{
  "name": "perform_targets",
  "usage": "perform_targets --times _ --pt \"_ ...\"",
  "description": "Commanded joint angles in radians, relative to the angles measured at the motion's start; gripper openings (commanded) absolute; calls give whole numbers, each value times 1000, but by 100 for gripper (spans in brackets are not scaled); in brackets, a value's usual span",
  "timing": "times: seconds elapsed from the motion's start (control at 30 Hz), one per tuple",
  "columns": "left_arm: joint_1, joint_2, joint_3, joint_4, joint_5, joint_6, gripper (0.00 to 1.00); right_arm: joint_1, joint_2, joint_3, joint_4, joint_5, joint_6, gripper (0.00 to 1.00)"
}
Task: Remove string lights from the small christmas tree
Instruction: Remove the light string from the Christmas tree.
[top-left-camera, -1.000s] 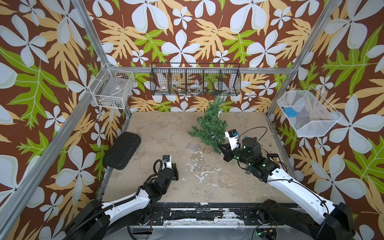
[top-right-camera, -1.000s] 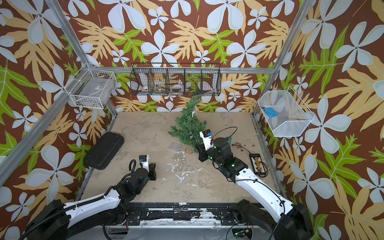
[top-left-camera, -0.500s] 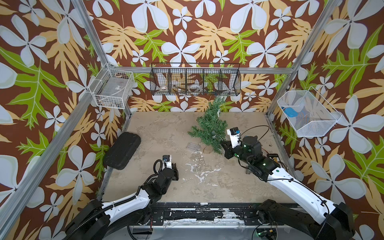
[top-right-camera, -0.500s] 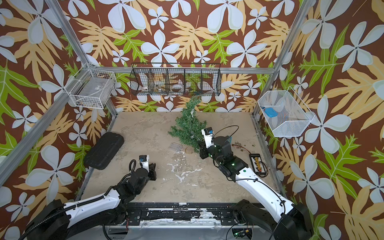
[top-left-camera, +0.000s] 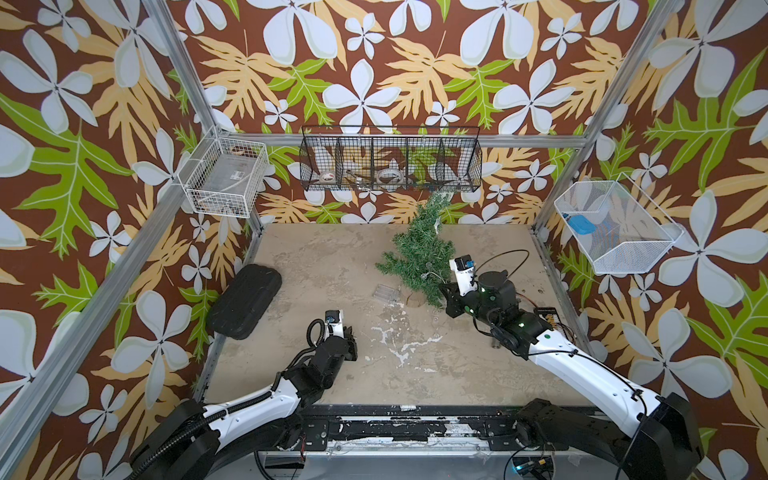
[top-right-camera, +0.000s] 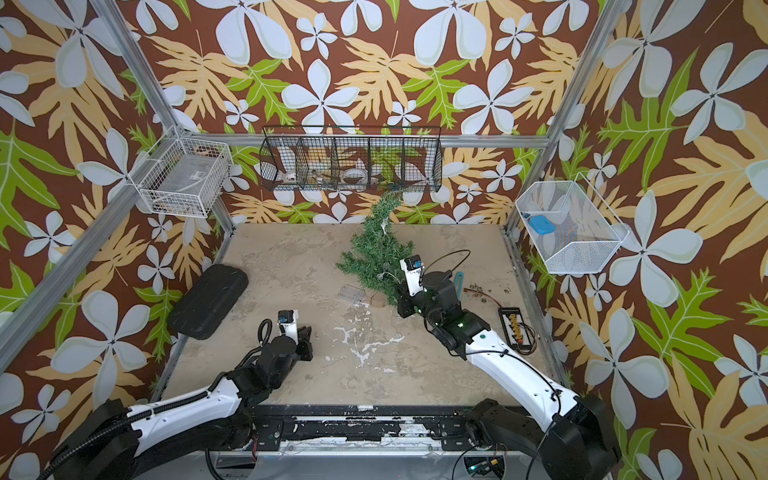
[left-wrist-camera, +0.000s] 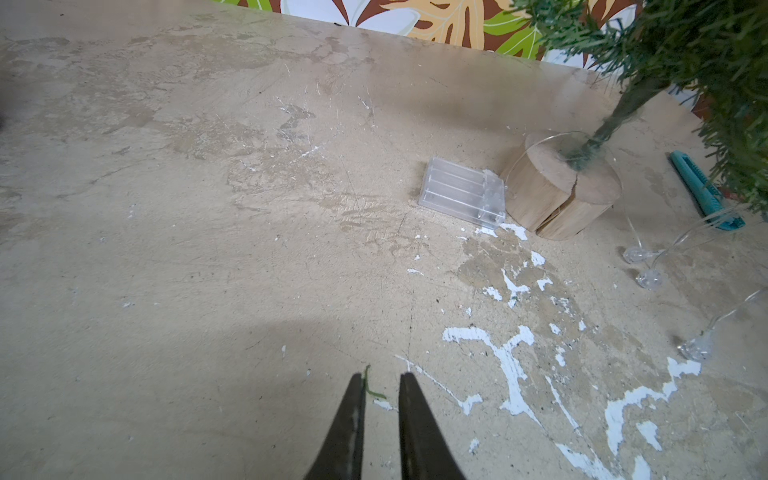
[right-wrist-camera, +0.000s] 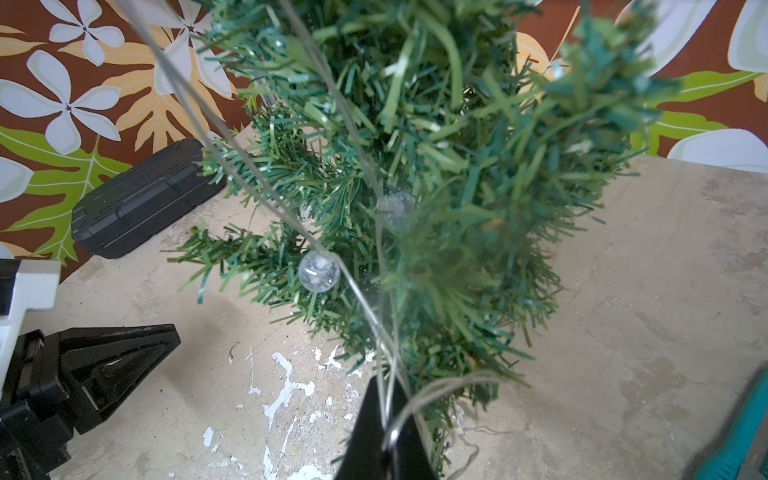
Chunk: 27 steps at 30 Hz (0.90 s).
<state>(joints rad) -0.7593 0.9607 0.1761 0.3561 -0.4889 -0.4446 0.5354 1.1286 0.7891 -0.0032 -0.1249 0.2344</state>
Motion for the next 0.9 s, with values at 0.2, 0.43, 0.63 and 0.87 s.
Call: perform_targets --times 0.2,0.43,0.63,0.87 --pt "0 -8 -3 16 -16 -6 18 2 -61 35 -31 18 -5 0" --pt "0 -8 -3 17 -13 -6 18 1 -108 129 -87 -51 -10 0" --pt "-1 -10 -4 15 -13 -8 19 0 -126 230 -104 -74 -10 0" --pt "0 -9 -3 16 -13 -8 18 1 -129 333 -124 -57 -12 0"
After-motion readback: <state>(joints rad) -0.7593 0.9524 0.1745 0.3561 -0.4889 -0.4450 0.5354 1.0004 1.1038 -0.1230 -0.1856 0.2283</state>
